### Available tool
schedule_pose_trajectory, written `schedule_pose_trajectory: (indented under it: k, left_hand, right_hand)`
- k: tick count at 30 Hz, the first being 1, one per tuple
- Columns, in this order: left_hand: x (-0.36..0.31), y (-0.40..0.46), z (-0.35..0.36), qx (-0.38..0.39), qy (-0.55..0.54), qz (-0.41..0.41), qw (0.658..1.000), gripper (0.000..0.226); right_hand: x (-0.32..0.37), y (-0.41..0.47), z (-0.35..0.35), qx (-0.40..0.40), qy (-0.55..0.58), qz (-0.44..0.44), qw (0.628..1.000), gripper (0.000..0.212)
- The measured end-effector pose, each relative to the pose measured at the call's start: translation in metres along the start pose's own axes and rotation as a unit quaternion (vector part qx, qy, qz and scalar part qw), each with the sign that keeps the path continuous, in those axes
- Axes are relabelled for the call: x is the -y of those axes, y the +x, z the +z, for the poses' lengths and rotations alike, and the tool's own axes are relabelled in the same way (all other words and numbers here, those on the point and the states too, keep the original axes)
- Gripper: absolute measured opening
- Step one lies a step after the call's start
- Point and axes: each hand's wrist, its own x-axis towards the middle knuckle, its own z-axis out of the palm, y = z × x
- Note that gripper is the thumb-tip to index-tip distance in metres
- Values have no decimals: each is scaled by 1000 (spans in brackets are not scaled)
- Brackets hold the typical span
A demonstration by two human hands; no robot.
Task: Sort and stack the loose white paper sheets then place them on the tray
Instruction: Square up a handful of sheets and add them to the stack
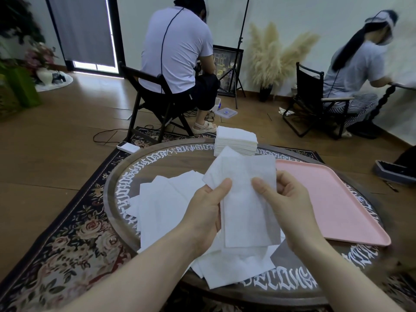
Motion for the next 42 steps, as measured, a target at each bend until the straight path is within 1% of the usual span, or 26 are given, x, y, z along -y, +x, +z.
schedule_pose_trajectory:
  k: [2, 4, 5, 7, 12, 15, 19, 24, 26, 28, 30, 32, 34, 35, 36, 38, 39, 40, 42]
  left_hand:
    - [-1, 1, -1, -3, -5, 3, 1000, 32]
    - [-2, 2, -1, -1, -11, 6, 1000, 31]
    - [-2, 2, -1, -2, -17, 7, 1000, 30]
    - [-2, 3, -2, -5, -30, 6, 1000, 29]
    - [-4, 4, -3, -10, -31, 8, 999, 28]
    - [-4, 4, -5, -14, -18, 13, 1000, 26]
    - [-4, 4, -6, -17, -3, 23, 1000, 25]
    - [-2, 4, -6, -41, -8, 16, 999, 24]
    - [-4, 3, -6, -43, -11, 13, 999, 27]
    - [-4, 3, -7, -60, 0, 9, 998, 34]
    - [-5, 5, -9, -93, 12, 15, 995, 38]
    - [-7, 7, -12, -114, 35, 28, 992, 26]
    - [-11, 8, -15, -105, 55, 43, 992, 10]
    - [-13, 8, -16, -96, 67, 49, 992, 5]
    - [-15, 7, -16, -91, 81, 55, 991, 7]
    - [-17, 6, -16, -76, 108, 58, 990, 10]
    - [-18, 5, -15, -65, 118, 58, 989, 14]
    - [-17, 4, -13, -52, 120, 58, 990, 18]
    - [-16, 2, -11, -37, 109, 53, 992, 23]
  right_hand:
    - [-2, 2, -3, -13, -2, 18, 1000, 37]
    - [-3, 5, -7, 11, -13, 71, 997, 60]
    - [-3, 6, -9, 30, -11, 97, 995, 67]
    - [-4, 8, -10, 51, 3, 122, 991, 73]
    - [-2, 11, -10, 43, 22, 102, 994, 65]
    - [-2, 9, -11, 55, 33, 95, 993, 63]
    - [0, 6, -11, 81, 59, 57, 993, 58]
    - [-3, 0, -7, 120, 40, 37, 991, 35]
    - [-6, 1, -5, 108, 46, 41, 992, 25]
    - [-8, 4, -6, 95, 83, 65, 990, 21]
    - [-6, 7, -8, 92, 127, 94, 983, 20]
    - [-1, 12, -14, 87, 156, 96, 979, 26]
    - [5, 18, -24, 96, 188, 72, 975, 32]
    - [7, 21, -30, 114, 201, 58, 971, 30]
    - [8, 22, -34, 138, 208, 51, 967, 27]
    - [6, 20, -38, 184, 195, 55, 962, 24]
    - [2, 18, -37, 197, 171, 64, 963, 25]
    - [-1, 15, -35, 201, 141, 72, 967, 28]
    - [-6, 11, -28, 184, 94, 82, 975, 34]
